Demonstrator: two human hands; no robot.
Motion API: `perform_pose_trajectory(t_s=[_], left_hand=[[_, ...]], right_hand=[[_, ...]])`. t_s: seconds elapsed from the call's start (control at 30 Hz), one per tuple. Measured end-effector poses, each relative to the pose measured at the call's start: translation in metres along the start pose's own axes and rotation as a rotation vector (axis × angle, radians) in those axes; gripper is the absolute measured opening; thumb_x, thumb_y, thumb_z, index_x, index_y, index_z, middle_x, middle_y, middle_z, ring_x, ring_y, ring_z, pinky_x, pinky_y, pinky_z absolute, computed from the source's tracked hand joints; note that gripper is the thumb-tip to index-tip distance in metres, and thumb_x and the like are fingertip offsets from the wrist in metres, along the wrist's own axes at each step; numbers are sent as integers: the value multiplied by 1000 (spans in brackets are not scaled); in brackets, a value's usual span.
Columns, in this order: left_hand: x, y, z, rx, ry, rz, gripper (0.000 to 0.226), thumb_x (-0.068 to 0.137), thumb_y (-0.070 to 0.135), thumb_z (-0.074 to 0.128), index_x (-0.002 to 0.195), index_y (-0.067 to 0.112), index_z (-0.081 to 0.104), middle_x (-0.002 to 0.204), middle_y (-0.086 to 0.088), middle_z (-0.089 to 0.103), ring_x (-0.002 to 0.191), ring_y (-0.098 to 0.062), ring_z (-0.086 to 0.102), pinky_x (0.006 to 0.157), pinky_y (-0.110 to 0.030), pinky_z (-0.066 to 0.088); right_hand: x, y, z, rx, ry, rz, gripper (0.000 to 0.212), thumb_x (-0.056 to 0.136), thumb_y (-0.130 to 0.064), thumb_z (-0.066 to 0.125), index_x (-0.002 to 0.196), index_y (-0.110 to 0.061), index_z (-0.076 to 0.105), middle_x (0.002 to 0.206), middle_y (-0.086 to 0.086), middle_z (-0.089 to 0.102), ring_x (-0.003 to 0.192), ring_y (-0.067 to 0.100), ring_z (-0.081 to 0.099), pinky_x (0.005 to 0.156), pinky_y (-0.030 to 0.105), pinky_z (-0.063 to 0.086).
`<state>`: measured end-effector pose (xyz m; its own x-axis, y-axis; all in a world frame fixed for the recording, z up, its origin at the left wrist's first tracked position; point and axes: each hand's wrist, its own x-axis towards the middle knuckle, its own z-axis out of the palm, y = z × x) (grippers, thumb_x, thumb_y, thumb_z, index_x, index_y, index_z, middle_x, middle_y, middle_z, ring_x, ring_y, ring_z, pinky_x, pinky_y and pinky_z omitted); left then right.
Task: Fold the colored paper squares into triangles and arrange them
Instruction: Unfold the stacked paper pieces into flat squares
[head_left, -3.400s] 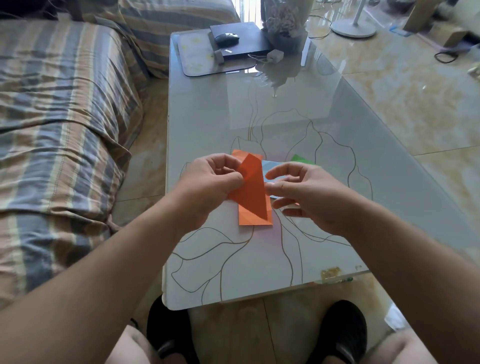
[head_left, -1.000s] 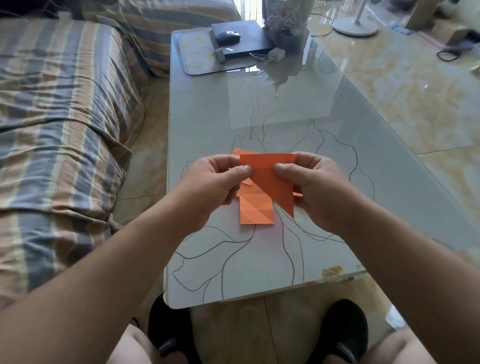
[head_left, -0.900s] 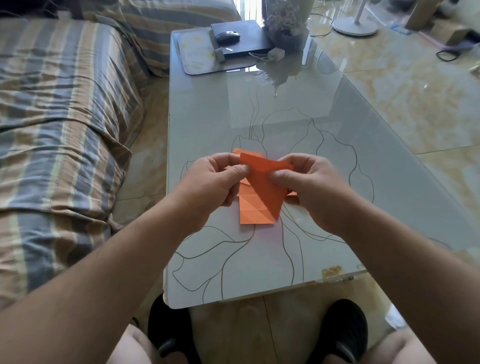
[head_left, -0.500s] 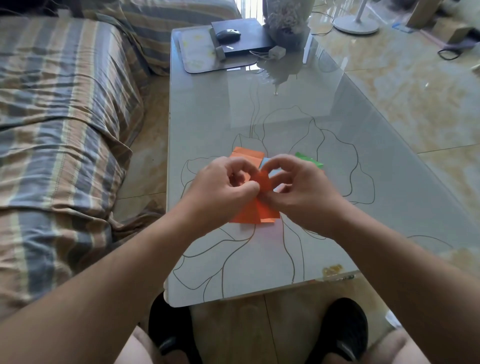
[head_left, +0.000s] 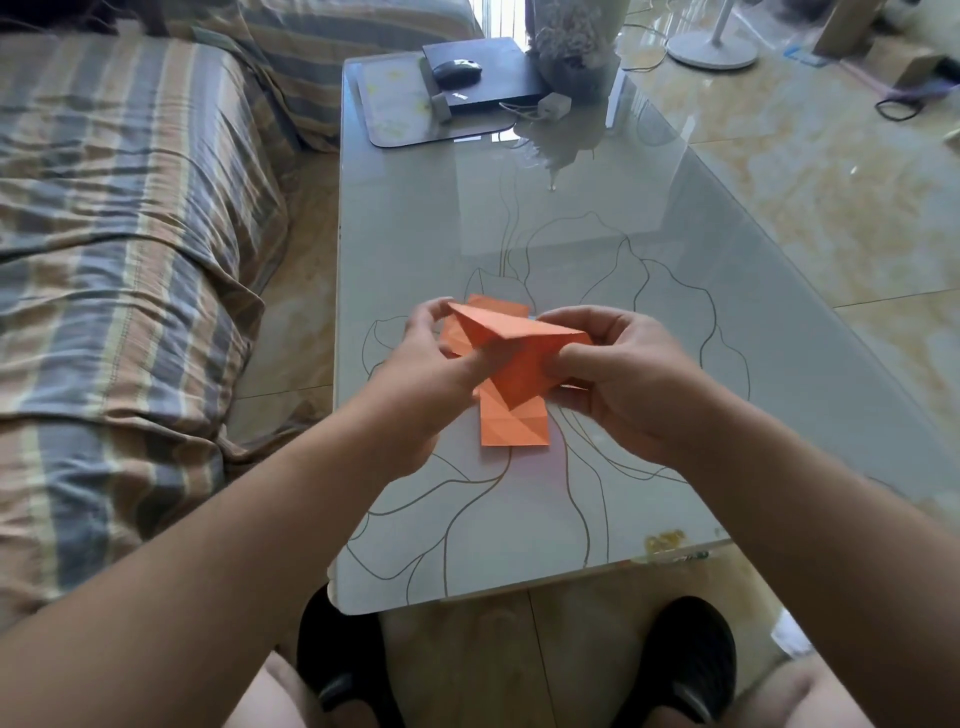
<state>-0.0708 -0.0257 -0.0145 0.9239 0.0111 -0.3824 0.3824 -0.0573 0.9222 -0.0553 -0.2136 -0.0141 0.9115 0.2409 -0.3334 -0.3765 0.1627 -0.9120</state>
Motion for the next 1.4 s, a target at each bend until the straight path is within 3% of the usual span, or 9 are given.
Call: perform_pose_trajectory(t_s=[0.1,0.3,0.47,0.6,0.83,0.93,1.0,1.17,1.4], left_hand=[[3,-2,5,-264,-4,-38,72,87,27,80,146,29,38,127,-9,67,103,-26,76,89,-46,62],[0,-7,5,-9,68,161,78,86,30,84,147,41,37,110,-13,73,93,-25,78,85,-41,63],[-6,1,0,50,56,278,51,97,21,73,131,38,39,104,-15,73,78,-24,78,71,-32,63],[-3,8,-5,-87,-97,217,20,98,5,66,109,21,64,88,-10,70,68,-19,66,63,-28,58],[-3,16,-15,-114,-131,-6,22,94,2,68,114,10,73,92,-9,77,66,-13,71,54,-22,56],[-3,17,-17,-163,-143,-52,24,94,2,68,116,10,73,90,-8,78,65,-12,72,54,-21,57],[-3,17,-17,-206,-148,-61,26,93,0,68,117,8,72,93,-10,78,67,-14,73,58,-24,60],[-5,19,-16,-274,-174,-65,29,93,-1,66,120,7,70,107,-19,76,79,-22,72,80,-35,64],[-7,22,-16,-278,-185,-45,26,102,-1,53,114,10,73,104,-17,78,82,-24,75,76,-39,65]], right_hand=[[-4,5,5,-197,-61,8,21,92,8,64,108,-2,70,97,15,73,86,26,73,82,38,61],[-3,7,8,-173,57,1,17,102,-31,63,98,-18,74,89,1,76,83,19,74,68,34,62],[0,6,4,-83,103,80,7,101,-19,65,109,-20,65,87,8,70,65,21,67,63,34,57],[2,6,0,-199,149,-98,18,99,-9,67,96,-18,52,84,17,64,67,29,62,69,49,59],[-7,-5,-11,-404,-141,-201,34,102,5,54,100,-19,79,76,1,67,72,17,64,74,33,51],[-8,-3,-12,-503,-236,-221,48,93,14,60,97,-27,83,78,21,66,76,31,63,75,40,47],[-10,0,-9,-505,-226,-262,39,87,9,74,98,-26,83,85,26,66,73,32,57,73,42,48],[-9,4,-5,-450,-110,-356,25,77,-2,87,90,-24,83,88,-3,72,74,24,61,79,39,57],[-5,7,-7,-353,-141,-390,13,73,-21,89,85,-21,83,86,8,73,79,40,64,83,52,56]])
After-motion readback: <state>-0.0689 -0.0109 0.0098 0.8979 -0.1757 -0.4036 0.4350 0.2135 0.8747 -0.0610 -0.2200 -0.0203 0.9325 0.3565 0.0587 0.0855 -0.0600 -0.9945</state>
